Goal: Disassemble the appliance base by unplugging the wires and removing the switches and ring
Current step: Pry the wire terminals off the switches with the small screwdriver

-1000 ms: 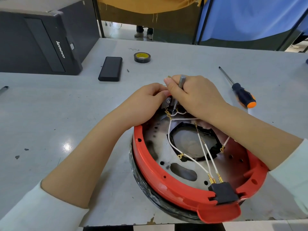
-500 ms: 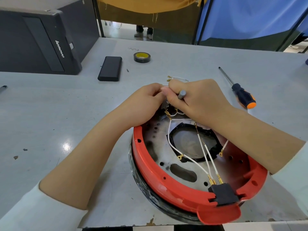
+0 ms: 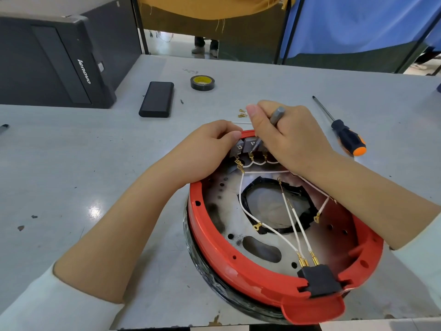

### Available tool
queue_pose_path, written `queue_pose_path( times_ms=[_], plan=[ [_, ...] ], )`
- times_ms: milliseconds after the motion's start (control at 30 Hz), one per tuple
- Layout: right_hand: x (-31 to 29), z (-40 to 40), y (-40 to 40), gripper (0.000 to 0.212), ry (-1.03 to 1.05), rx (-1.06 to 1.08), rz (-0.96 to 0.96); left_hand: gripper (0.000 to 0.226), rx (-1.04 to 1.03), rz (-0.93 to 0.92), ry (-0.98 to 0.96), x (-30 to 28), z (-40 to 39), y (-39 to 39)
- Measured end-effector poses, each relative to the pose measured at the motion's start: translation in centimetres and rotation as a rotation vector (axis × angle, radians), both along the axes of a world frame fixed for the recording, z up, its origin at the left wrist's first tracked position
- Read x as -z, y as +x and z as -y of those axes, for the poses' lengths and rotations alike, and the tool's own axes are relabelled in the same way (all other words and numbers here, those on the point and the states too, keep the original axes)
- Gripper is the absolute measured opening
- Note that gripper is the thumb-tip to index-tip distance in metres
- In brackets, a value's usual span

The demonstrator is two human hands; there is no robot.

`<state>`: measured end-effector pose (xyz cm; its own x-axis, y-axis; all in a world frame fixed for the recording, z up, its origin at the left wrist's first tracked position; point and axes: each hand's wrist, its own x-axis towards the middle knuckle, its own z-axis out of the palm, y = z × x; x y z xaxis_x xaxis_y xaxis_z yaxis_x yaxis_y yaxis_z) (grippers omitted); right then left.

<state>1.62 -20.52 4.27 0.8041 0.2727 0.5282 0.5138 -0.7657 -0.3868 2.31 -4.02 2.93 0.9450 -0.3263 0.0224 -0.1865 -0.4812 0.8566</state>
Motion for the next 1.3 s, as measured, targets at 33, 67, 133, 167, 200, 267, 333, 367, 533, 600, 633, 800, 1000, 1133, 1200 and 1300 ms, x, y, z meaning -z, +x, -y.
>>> queue_pose_path(
  times_ms=[33, 67, 133, 167, 200, 267, 333, 367, 533, 600, 633, 800, 1000, 1133, 1200, 1300],
  plan=[
    [-0.1, 0.0, -0.1, 0.042, -0.021, -0.001, 0.015, 0.023, 0.002, 0.0, 0.001, 0.0, 0.0, 0.0],
    [-0.1, 0.0, -0.2, 0.042, -0.057, 0.002, 0.03, 0.023, 0.004, 0.0, 0.002, 0.0, 0.0, 0.0],
    [-0.1, 0.0, -0.3, 0.039, -0.094, 0.005, 0.047, 0.023, 0.003, 0.003, 0.006, 0.0, 0.0, 0.0],
    [-0.2, 0.1, -0.3, 0.039, -0.098, 0.004, 0.046, 0.023, 0.003, 0.003, 0.009, 0.0, 0.0, 0.0],
    [-0.1, 0.1, -0.3, 0.039, -0.102, 0.003, 0.038, 0.023, 0.002, 0.004, 0.012, 0.0, 0.0, 0.0],
    [-0.1, 0.2, -0.2, 0.04, -0.104, -0.005, 0.005, 0.023, -0.002, 0.005, 0.013, 0.0, 0.0, 0.0],
    [0.0, 0.3, -0.1, 0.04, -0.065, -0.018, -0.036, 0.023, 0.0, 0.004, 0.013, 0.0, -0.1, 0.0],
    [0.0, 0.4, -0.1, 0.041, -0.034, -0.018, -0.055, 0.023, 0.003, 0.003, 0.01, 0.0, -0.1, -0.1],
    [0.1, 0.7, 0.3, 0.045, 0.095, 0.012, -0.122, 0.023, 0.008, -0.011, -0.004, -0.1, -0.1, -0.1],
    [0.1, 0.7, 0.3, 0.046, 0.082, 0.01, -0.145, 0.023, 0.007, -0.01, 0.001, 0.0, -0.1, -0.1],
    [0.1, 0.7, 0.3, 0.046, 0.077, 0.008, -0.153, 0.023, 0.006, -0.009, 0.005, 0.0, -0.1, -0.1],
    [0.1, 0.8, 0.9, 0.045, 0.11, 0.022, -0.221, 0.024, 0.006, -0.017, 0.01, -0.1, 0.0, -0.2],
    [-0.3, 0.9, 1.6, 0.045, 0.061, 0.044, -0.317, 0.025, 0.004, -0.017, 0.026, -0.2, 0.0, -0.2],
    [-0.7, 0.4, 1.7, 0.048, -0.104, 0.057, -0.312, 0.023, -0.005, -0.02, 0.024, -0.2, 0.1, -0.2],
    [-0.5, 0.3, 1.5, 0.048, -0.092, 0.065, -0.277, 0.023, -0.007, -0.025, 0.024, -0.2, 0.0, -0.2],
    [-0.1, 0.9, 1.2, 0.046, 0.12, 0.049, -0.264, 0.024, -0.005, -0.032, 0.012, -0.2, 0.0, -0.1]
  ],
)
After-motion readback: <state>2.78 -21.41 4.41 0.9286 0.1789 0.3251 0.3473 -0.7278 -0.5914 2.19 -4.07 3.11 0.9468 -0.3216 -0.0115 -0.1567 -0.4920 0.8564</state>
